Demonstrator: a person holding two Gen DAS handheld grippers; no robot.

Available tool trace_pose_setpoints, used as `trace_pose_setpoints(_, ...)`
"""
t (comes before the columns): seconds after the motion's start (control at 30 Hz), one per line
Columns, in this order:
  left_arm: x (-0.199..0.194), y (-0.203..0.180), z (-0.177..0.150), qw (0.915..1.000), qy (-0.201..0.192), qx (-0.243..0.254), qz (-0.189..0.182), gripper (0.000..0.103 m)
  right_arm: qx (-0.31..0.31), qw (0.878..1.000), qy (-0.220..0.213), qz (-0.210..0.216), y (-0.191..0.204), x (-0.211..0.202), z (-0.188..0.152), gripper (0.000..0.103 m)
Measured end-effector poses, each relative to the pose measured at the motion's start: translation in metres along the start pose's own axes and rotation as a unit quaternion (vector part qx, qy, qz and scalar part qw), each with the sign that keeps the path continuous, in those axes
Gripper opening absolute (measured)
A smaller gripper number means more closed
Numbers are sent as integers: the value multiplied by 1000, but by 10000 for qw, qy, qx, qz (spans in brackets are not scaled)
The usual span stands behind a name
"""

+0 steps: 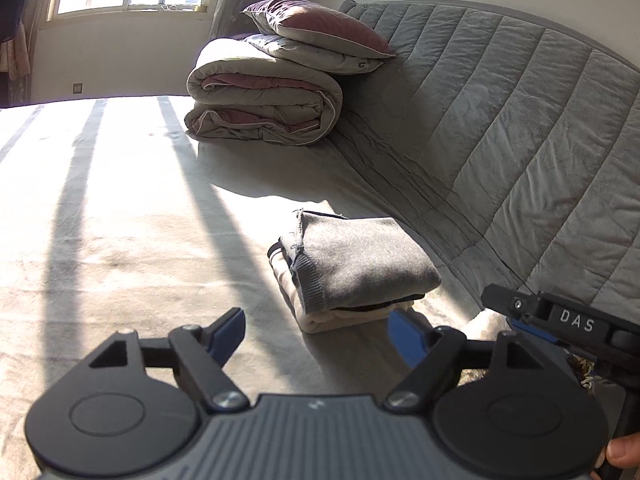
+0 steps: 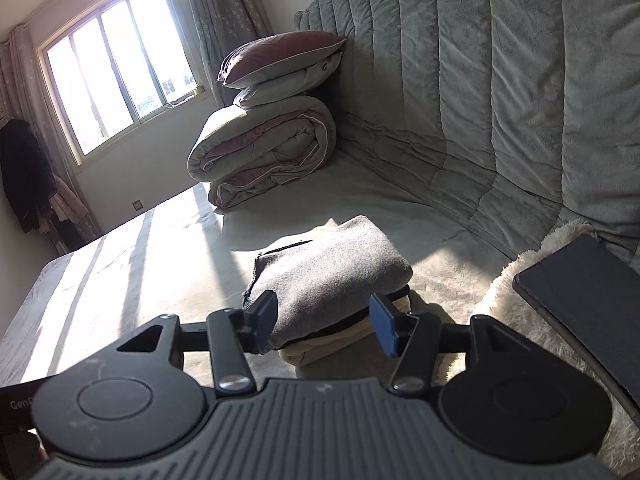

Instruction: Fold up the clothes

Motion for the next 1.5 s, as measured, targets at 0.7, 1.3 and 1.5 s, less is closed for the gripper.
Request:
trace_pose_setpoints(0.7, -33, -6, -62, 9924, 645, 789, 696, 102, -438, 9984, 254, -240, 14, -44, -49, 103)
trace_pose_setpoints(1.3, -31, -22, -65, 9884, 687, 1109, 779, 102, -586, 9969, 449, -287, 11, -40, -57, 103)
trace_pose_setpoints(1.5, -32, -22, -65, 9887, 708, 1088, 746, 102, -545, 9970, 484, -270, 12, -40, -58, 103)
Point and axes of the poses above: each gripper's, at about its wrist camera, not at the fingertips, and x roughly the way its jaws point, y to its left, z to its top, the point moved 8 cm from there along x, roughly the way its jaws point, and after that the axes turned 5 degrees about x, right-handed, at the moved point
